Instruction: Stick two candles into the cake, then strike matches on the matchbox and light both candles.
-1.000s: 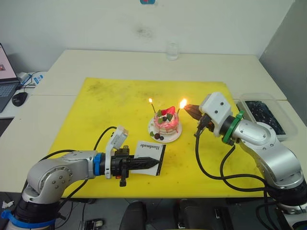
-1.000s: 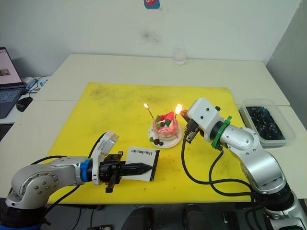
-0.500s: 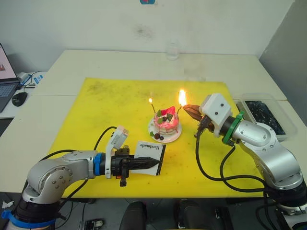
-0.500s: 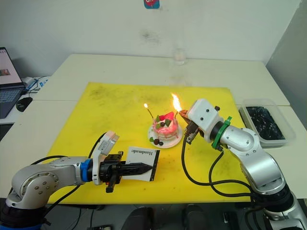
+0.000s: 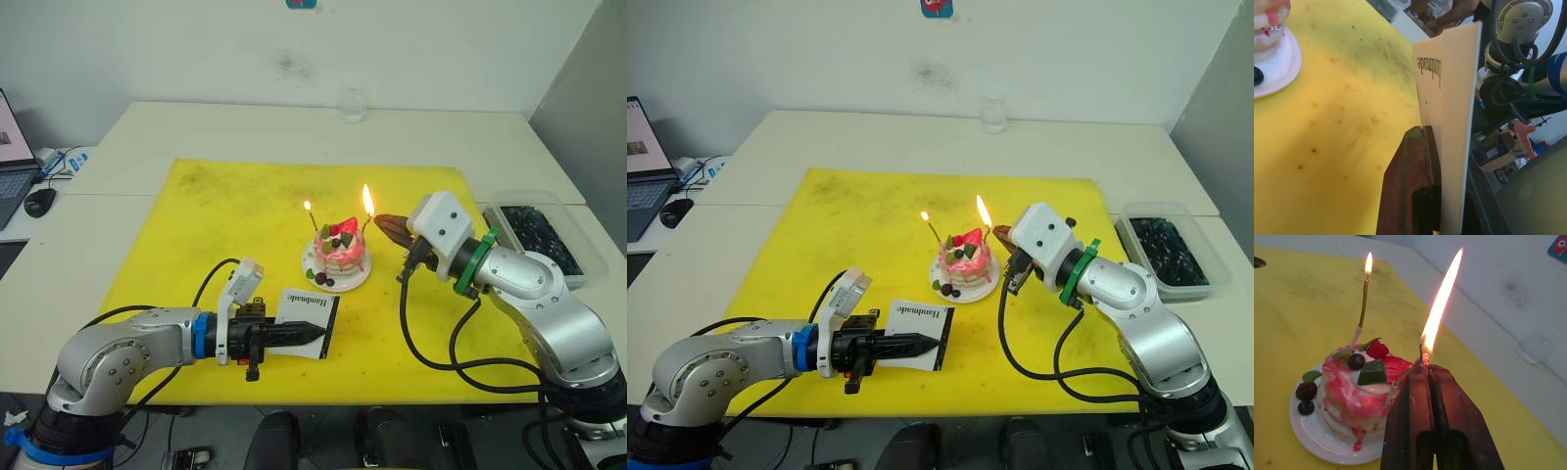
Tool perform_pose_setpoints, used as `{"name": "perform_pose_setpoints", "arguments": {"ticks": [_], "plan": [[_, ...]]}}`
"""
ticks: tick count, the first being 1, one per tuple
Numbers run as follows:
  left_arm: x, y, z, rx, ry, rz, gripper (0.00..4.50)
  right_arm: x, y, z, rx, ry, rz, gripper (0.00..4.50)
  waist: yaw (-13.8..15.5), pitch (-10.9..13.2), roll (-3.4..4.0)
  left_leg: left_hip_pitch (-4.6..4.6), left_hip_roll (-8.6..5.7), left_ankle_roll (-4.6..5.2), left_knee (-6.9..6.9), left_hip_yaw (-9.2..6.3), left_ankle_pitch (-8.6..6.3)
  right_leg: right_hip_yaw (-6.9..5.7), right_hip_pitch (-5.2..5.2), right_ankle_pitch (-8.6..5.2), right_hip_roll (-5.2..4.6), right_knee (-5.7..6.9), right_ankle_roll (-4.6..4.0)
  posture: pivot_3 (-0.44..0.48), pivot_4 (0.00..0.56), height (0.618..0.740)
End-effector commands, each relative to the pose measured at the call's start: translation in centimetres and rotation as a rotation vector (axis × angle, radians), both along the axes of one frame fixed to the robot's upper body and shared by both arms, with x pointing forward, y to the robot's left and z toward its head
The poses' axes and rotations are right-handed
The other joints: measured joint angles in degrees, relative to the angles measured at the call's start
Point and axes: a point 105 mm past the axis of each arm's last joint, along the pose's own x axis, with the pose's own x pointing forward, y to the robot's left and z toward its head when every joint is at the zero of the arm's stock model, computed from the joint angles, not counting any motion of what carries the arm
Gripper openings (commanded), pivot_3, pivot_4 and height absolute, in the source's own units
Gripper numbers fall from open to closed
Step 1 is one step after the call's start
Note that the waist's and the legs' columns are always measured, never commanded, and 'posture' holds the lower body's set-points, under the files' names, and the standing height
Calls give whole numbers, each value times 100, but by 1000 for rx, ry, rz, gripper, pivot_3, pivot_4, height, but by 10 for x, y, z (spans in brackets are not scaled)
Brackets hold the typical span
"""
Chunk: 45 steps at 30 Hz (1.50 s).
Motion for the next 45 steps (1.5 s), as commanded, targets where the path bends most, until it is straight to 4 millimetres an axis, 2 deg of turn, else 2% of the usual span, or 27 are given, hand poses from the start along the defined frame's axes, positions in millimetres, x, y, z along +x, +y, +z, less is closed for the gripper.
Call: {"name": "perform_pose_setpoints", "arguments": {"ticks": [1, 23, 34, 40, 45], "plan": [[0, -2, 6, -20, -27, -18, 0, -2, -4, 13, 4, -55, -10, 53, 0, 0, 0, 0, 0, 0, 0, 0, 0, 0, 0, 0, 0, 0, 0, 0, 150, 740], [0, -3, 6, -21, -25, -26, 0, -2, -7, 14, -1, -57, -23, 53, 0, 0, 0, 0, 0, 0, 0, 0, 0, 0, 0, 0, 0, 0, 0, 0, 150, 740], [1, -3, 6, -25, -24, -25, 0, -2, -12, 9, -16, -38, -34, 53, 0, 0, 0, 0, 0, 0, 0, 0, 0, 0, 0, 0, 0, 0, 0, 0, 150, 740], [1, -4, 5, -26, -23, -22, 0, -2, -31, 1, -25, -10, -105, 53, 3, 0, 0, 0, -1, 0, 0, 0, 0, 0, 0, 0, 0, 0, 0, 0, 150, 740], [1, -4, 4, -28, -18, -21, 0, -3, -56, -7, -32, 28, -200, 53, 8, 0, 0, 0, -1, 0, 0, 1, 0, 1, 0, 0, 0, 0, 0, 0, 150, 740]]}}
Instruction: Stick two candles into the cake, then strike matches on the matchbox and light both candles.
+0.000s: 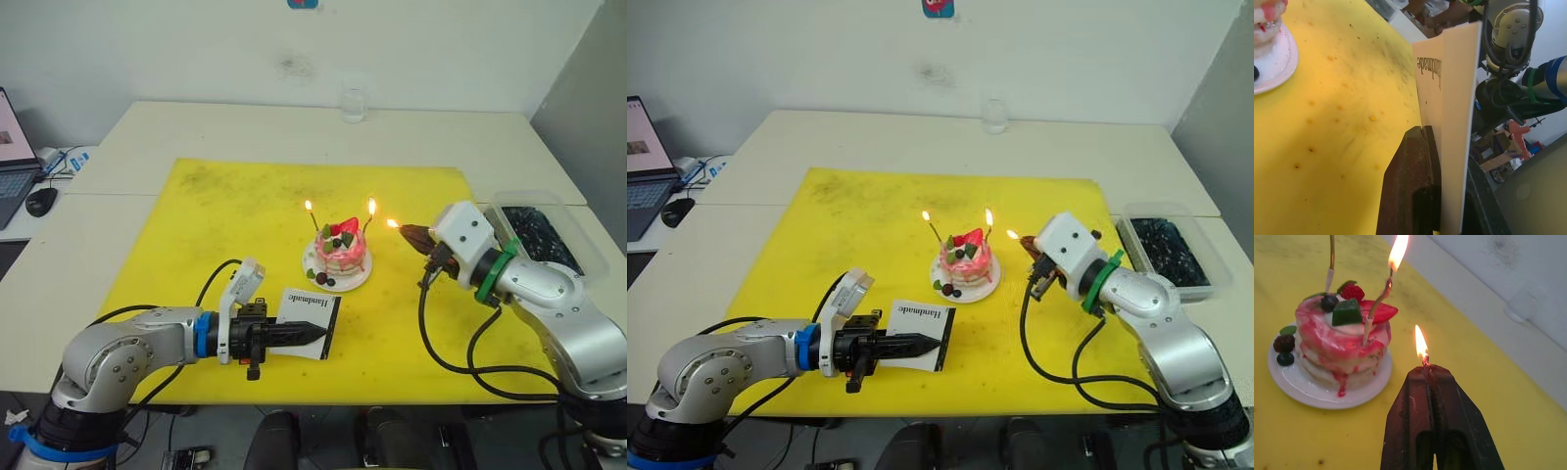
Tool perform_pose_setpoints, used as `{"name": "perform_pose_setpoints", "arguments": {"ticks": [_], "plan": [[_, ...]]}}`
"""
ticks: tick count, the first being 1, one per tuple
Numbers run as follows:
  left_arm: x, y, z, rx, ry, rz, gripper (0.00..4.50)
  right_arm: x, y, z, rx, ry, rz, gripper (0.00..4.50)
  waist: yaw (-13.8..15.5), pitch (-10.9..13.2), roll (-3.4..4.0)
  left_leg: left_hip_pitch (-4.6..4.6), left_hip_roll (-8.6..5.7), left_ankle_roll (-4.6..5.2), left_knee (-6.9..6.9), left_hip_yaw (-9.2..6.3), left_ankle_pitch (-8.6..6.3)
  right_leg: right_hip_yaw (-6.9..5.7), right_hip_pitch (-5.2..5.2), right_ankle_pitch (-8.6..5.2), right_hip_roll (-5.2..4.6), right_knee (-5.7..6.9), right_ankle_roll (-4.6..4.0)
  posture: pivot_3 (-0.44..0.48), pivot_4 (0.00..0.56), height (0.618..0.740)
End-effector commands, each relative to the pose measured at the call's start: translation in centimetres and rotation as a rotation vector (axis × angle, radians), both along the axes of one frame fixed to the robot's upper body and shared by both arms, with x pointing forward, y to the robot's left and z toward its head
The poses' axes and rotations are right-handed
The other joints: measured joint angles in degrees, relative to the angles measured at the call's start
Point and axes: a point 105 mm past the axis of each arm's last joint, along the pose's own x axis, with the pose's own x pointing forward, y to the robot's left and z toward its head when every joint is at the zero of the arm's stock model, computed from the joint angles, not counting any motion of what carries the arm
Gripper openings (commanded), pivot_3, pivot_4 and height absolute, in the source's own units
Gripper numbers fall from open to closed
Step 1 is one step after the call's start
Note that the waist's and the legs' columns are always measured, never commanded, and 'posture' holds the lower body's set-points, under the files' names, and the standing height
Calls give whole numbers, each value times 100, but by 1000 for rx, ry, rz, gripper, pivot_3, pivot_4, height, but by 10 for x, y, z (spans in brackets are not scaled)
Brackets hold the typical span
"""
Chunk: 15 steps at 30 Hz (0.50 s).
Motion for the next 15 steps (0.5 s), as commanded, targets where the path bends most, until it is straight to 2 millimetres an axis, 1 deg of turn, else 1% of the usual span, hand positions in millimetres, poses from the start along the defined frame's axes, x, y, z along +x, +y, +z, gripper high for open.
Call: {"name": "perform_pose_setpoints", "arguments": {"ticks": [1, 5, 7, 11, 13, 15], "plan": [[-1, -3, 5, -11, -30, -10, 0, -3, -20, 11, -9, -50, -77, 53, 1, 0, 0, 0, 0, 0, 0, -1, 0, -1, 0, 0, 0, 0, 0, 0, 150, 740], [-1, -4, 4, -13, -26, -8, 0, 0, -66, 3, 0, -19, -254, 53, 4, 0, 0, -1, -2, 0, 1, -1, 0, -1, 2, 0, 0, 0, 0, 0, 150, 740], [-2, -5, 2, -15, -21, -8, 0, 4, -97, 5, 13, -23, -371, 53, 4, 0, 0, 0, -3, 0, 2, 2, 0, 2, 2, 0, 0, 0, 0, 0, 150, 740], [-4, -8, 1, -23, -14, -9, 0, 12, -142, 7, 32, -36, -535, 53, 0, 0, 0, 3, -3, 0, 4, 3, 0, 5, 3, 2, 0, 1, 3, 0, 150, 740], [-6, -9, 0, -28, -8, -5, 0, 16, -166, 4, 23, -45, -626, 53, -3, 0, 0, 3, -4, 0, 4, 2, 0, 3, 4, 3, 2, 1, 3, 0, 150, 740], [-8, -9, -1, -31, -3, 1, 0, 21, -186, 0, 32, -43, -702, 53, -4, 0, 0, 3, -5, 0, 4, 4, 0, 5, 3, 2, 4, 1, 3, 0, 150, 740]]}}
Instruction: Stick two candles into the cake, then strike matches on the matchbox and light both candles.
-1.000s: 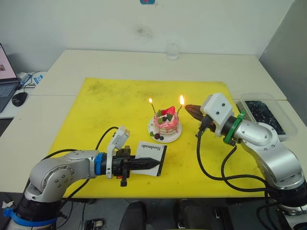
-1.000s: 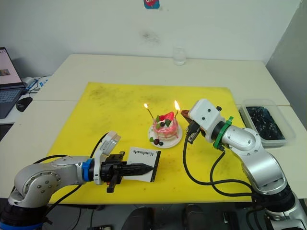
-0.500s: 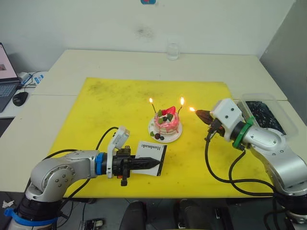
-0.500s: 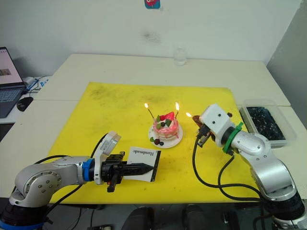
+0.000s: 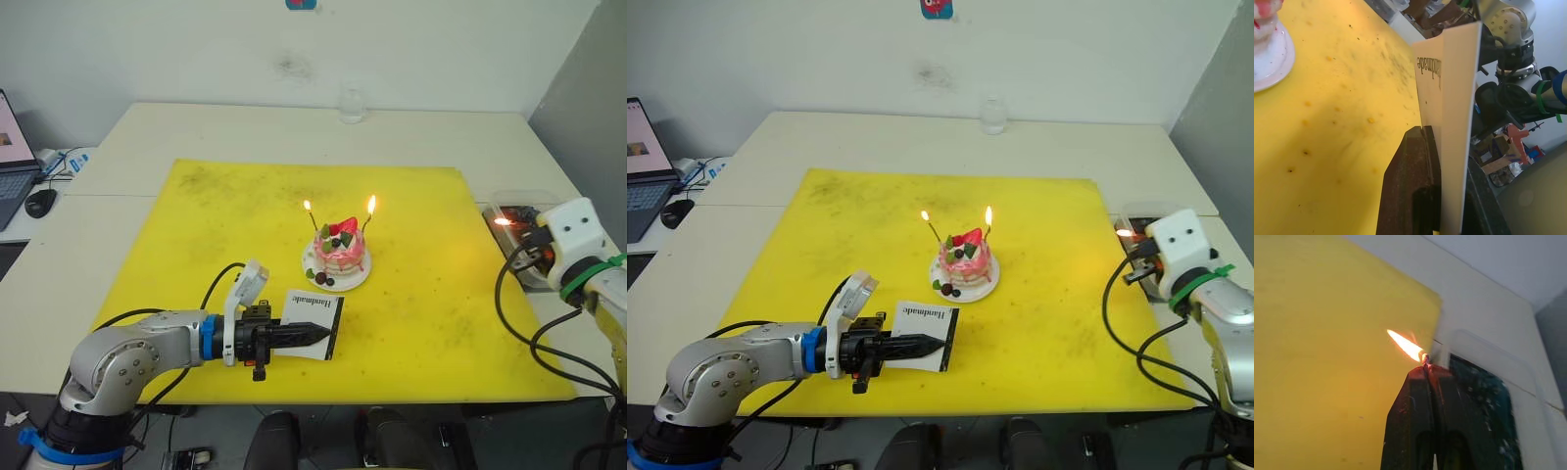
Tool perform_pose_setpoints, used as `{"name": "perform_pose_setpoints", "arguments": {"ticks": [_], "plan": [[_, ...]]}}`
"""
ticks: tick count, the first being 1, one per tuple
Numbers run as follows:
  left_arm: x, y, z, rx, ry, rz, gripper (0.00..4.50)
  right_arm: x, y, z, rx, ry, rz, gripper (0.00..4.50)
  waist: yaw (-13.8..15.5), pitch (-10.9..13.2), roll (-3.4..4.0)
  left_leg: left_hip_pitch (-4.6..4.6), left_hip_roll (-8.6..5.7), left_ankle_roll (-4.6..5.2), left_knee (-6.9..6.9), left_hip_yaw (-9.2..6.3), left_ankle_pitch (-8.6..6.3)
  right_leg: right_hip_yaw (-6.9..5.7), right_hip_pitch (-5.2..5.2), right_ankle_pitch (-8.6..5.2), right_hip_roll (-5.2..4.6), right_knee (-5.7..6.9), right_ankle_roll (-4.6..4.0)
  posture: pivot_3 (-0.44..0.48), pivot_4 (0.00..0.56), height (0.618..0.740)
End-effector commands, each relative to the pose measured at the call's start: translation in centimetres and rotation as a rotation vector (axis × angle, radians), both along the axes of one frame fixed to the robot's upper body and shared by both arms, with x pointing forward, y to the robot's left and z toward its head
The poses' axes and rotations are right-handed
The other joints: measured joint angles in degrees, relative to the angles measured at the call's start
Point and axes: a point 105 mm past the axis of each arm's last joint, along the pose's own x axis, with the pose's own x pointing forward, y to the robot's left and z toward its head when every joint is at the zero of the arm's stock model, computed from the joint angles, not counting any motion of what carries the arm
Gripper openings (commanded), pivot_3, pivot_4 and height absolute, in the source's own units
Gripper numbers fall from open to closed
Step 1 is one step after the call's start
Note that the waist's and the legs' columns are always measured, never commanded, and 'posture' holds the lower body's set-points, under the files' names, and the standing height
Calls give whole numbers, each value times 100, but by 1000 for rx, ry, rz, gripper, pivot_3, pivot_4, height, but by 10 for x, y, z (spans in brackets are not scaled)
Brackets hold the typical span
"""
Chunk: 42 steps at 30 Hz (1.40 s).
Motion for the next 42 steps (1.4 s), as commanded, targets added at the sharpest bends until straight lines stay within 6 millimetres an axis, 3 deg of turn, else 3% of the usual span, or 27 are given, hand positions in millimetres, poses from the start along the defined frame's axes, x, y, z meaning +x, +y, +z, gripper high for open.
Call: {"name": "perform_pose_setpoints", "arguments": {"ticks": [1, 7, 8, 11, 18, 21, 28, 32, 37, 42], "plan": [[-7, -5, 5, -23, -19, -16, 0, 7, -36, 11, -14, -63, -137, 53, -6, 0, 0, 0, 0, 0, 0, 1, 0, 0, 0, 0, 0, 0, -1, 0, 150, 740], [-5, -5, 5, -23, -22, 7, 0, 19, -68, -7, 41, -41, -264, 53, -8, 0, 2, 1, -1, 0, 0, 2, 0, 3, 0, 0, 8, 1, -1, 0, 150, 740], [-4, -4, 5, -22, -23, 13, 0, 20, -70, -8, 51, -44, -270, 228, -8, -1, 2, 1, -1, 0, 1, 3, 0, 4, 0, 0, 9, 1, 0, 0, 150, 740], [-2, -4, 5, -21, -20, 32, 0, 21, -72, -9, 70, -64, -279, 965, -8, -1, 2, 0, -1, 0, 0, 3, 0, 4, 1, 0, 14, 2, 0, 0, 150, 740], [-3, -3, 2, -2, -18, 45, 0, 10, -67, 7, 62, -140, -267, 3575, -4, -1, 5, 0, 1, 0, 0, 3, 0, 4, 1, 0, 16, 2, 1, 0, 150, 740], [-2, -3, 2, 8, -10, 53, 0, 1, -51, 25, 51, -193, -200, 4478, -3, -2, 6, 0, 1, 0, 0, 3, 0, 5, 1, 0, 15, 2, 1, 0, 150, 740], [-6, -7, 8, 2, 125, 58, 0, -21, 14, 51, -30, -233, 116, 4478, -1, -2, 9, 2, 7, 0, 1, -6, 0, -1, 3, 2, 8, 5, 4, 0, 150, 740], [9, -13, -9, 112, 194, 168, 0, -38, 47, 38, 8, -102, 307, 4478, 13, -2, 8, 2, 3, 0, 4, -4, 0, 0, 8, 3, -2, 4, 6, 0, 150, 740], [13, -22, -26, 174, 266, 209, 0, -56, 83, 23, 72, 39, 487, 4478, 12, -3, 7, 2, 0, 0, 10, -1, 0, 4, 10, 6, -3, 3, 12, 0, 150, 740], [16, -20, -40, 239, 296, 238, 0, -58, 96, 19, 89, 68, 516, 4478, 9, -3, 7, 5, -1, -1, 8, -9, 0, -3, 9, 6, 3, 5, 11, 0, 150, 740]]}}
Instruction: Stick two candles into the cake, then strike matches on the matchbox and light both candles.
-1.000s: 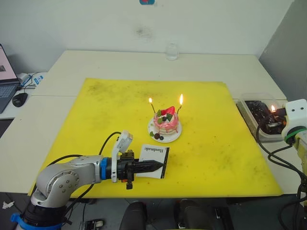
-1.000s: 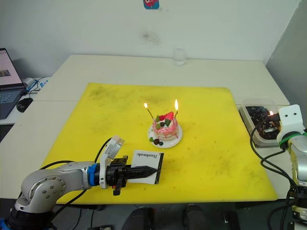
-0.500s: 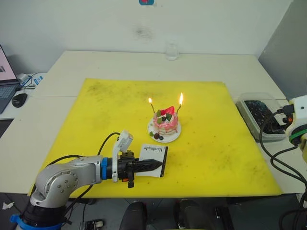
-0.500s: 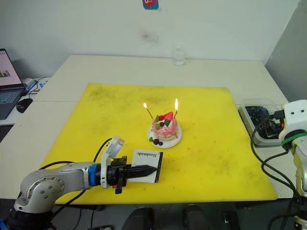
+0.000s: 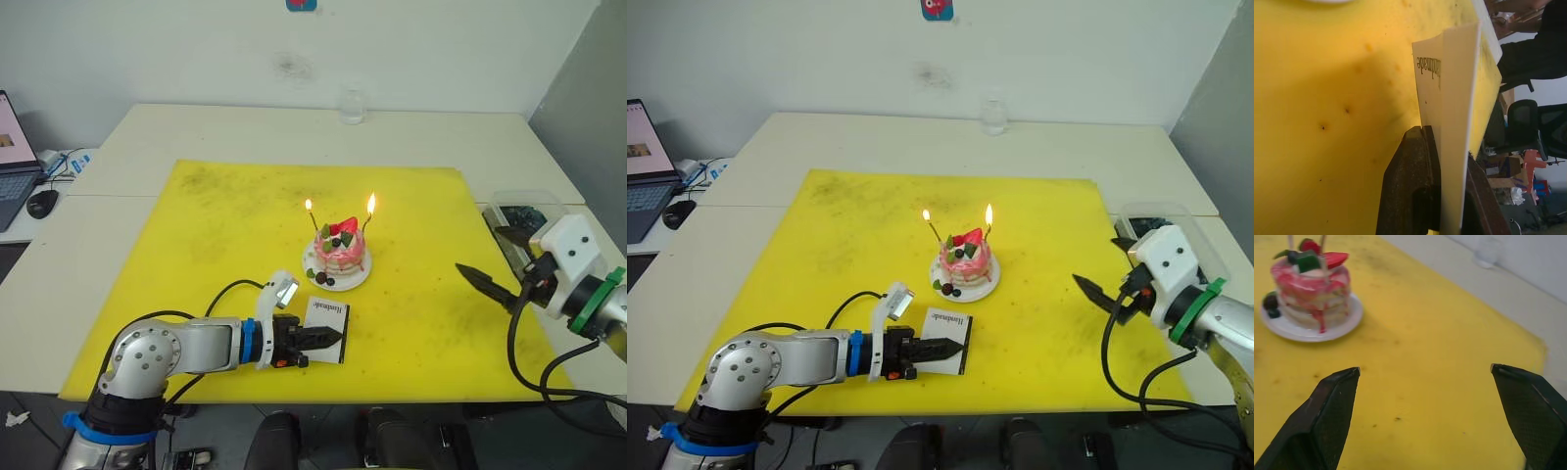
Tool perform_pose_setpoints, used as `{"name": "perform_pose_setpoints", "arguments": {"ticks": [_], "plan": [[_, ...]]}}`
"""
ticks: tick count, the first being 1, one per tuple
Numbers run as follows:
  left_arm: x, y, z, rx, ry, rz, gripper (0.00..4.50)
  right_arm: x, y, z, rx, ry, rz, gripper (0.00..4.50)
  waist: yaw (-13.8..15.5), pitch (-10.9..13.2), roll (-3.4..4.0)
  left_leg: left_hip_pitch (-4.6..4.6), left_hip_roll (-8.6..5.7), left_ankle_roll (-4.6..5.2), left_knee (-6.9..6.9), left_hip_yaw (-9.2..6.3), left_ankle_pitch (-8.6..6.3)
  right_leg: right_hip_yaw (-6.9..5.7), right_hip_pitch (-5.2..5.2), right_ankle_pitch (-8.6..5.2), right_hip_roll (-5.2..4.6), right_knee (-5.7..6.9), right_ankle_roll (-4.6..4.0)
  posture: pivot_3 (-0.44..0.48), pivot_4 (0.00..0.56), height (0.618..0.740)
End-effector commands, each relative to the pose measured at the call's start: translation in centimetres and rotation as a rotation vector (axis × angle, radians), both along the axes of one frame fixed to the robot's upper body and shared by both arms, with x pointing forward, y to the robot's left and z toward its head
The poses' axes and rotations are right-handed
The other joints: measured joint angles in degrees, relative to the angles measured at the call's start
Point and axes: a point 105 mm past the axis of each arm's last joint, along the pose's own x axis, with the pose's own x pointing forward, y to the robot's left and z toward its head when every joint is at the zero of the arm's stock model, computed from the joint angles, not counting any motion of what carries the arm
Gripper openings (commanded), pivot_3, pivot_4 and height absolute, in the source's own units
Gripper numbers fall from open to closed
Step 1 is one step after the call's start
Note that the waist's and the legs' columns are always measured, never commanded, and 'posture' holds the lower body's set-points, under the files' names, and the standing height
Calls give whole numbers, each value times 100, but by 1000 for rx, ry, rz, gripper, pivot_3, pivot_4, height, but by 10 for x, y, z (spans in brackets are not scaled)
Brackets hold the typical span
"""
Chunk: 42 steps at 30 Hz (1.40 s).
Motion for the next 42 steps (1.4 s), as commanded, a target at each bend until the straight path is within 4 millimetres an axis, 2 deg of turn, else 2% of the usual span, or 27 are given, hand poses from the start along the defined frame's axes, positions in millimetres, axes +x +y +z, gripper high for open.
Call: {"name": "perform_pose_setpoints", "arguments": {"ticks": [1, 11, 14, 19, 23, 25, 28, 31, 35, 37, 42], "plan": [[2, 1, -1, 27, -3, -1, 283, -3, 8, 6, -6, -21, 21, 4499, 1, 0, 0, 0, 0, 0, 0, 0, 0, 0, 0, 0, 0, 0, 0, 0, 150, 740], [1, 3, 14, 11, -22, -52, 3428, -8, 15, -4, -47, 44, 54, 4500, 2, 0, 0, -1, -2, 0, 0, 2, 0, 3, 0, 0, 0, -1, 0, 0, 150, 740], [-2, 9, 19, 24, -28, -65, 4421, -11, 17, -5, -59, 62, 74, 4500, 0, 0, 0, 0, -1, 0, 0, 2, 0, 3, -1, 0, 0, -1, 0, 0, 150, 740], [-6, 27, 32, 76, -64, -62, 4468, -15, 15, -3, -90, 89, 110, 4500, -4, 0, 0, 1, 1, -1, -4, 1, 0, 0, -4, -1, 2, -1, -3, 0, 150, 740], [-10, 52, 56, 152, -145, -63, 4468, -14, 5, -1, -146, 116, 137, 4500, -2, 6, -10, -2, 3, -1, -3, 3, 0, 2, -6, -2, -2, -4, -4, 0, 150, 740], [-2, 73, 62, 226, -192, -14, 4468, -14, 1, 1, -183, 129, 160, 4500, 7, 6, -9, -1, 0, 0, -3, 8, 0, 5, -5, -4, -10, -6, -7, 0, 150, 740], [6, 98, 66, 318, -263, 19, 4468, -13, -5, 5, -214, 136, 178, 4500, 4, 7, -9, 0, -3, 0, -4, 10, -1, 4, -6, -8, -12, -10, -14, 0, 150, 740], [14, 122, 67, 447, -452, -11, 4468, -11, -18, 16, -267, 132, 188, 4500, 7, 9, -4, 0, -1, -1, -10, 14, -1, 4, -9, -29, -17, -10, -51, 0, 150, 740], [23, 146, 69, 568, -697, -63, 4468, -11, -27, 33, -283, 125, 203, 4500, 29, 12, 0, -1, 2, -2, -21, 14, -2, -3, -12, -38, -25, -11, -66, 0, 150, 740], [27, 159, 68, 621, -761, -77, 4468, -13, -31, 43, -287, 125, 216, 4500, 46, 14, 3, -1, 3, -2, -23, 13, -2, -5, -12, -41, -25, -11, -71, 0, 150, 740], [33, 172, 76, 592, -827, -87, 4468, -19, -40, 52, -308, 146, 249, 4500, 85, 15, 5, -1, 3, -1, -27, 18, -2, -5, -14, -43, -29, -13, -74, 0, 150, 740]]}}
